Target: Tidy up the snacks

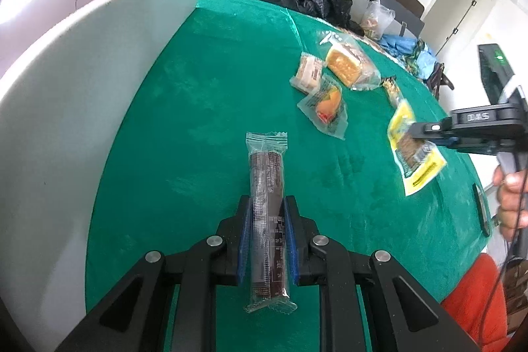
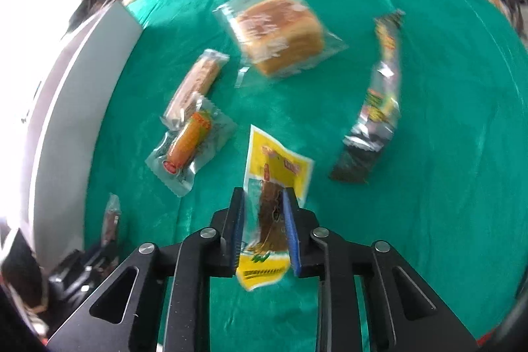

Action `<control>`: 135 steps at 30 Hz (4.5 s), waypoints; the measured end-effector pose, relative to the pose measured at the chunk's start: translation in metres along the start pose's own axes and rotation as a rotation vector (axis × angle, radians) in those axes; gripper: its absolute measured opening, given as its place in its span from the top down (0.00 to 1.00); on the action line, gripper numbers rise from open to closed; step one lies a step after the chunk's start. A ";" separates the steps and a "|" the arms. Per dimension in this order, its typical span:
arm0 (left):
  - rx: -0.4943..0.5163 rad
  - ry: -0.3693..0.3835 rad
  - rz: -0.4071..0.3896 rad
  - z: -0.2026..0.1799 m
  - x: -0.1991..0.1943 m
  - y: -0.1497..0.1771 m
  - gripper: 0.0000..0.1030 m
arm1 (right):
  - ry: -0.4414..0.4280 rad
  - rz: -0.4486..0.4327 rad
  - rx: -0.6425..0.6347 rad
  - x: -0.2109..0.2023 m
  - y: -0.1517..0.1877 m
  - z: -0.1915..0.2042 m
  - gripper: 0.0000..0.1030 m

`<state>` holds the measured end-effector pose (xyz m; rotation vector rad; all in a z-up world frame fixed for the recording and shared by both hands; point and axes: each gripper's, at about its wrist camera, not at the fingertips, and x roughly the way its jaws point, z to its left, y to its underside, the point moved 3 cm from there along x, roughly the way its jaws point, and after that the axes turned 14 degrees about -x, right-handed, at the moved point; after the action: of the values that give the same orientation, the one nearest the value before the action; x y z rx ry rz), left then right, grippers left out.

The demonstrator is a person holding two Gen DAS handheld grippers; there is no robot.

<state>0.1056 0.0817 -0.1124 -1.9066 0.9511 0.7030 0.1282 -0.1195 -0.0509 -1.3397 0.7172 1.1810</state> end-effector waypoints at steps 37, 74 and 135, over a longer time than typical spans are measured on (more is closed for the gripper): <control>-0.245 -0.304 -0.342 0.157 -0.191 -0.119 0.10 | -0.596 -0.187 -0.307 -0.036 -0.087 0.296 0.40; 0.163 -0.277 -0.076 -0.026 0.058 -0.035 0.00 | 0.462 -0.285 0.174 0.013 0.061 -0.173 0.24; 0.324 -0.220 0.174 -0.117 0.117 -0.077 0.54 | 0.460 -0.277 0.177 0.015 0.060 -0.174 0.17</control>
<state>0.2450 -0.0352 -0.1131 -1.4454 1.0289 0.7898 0.1165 -0.2925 -0.1134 -1.5186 0.9024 0.5781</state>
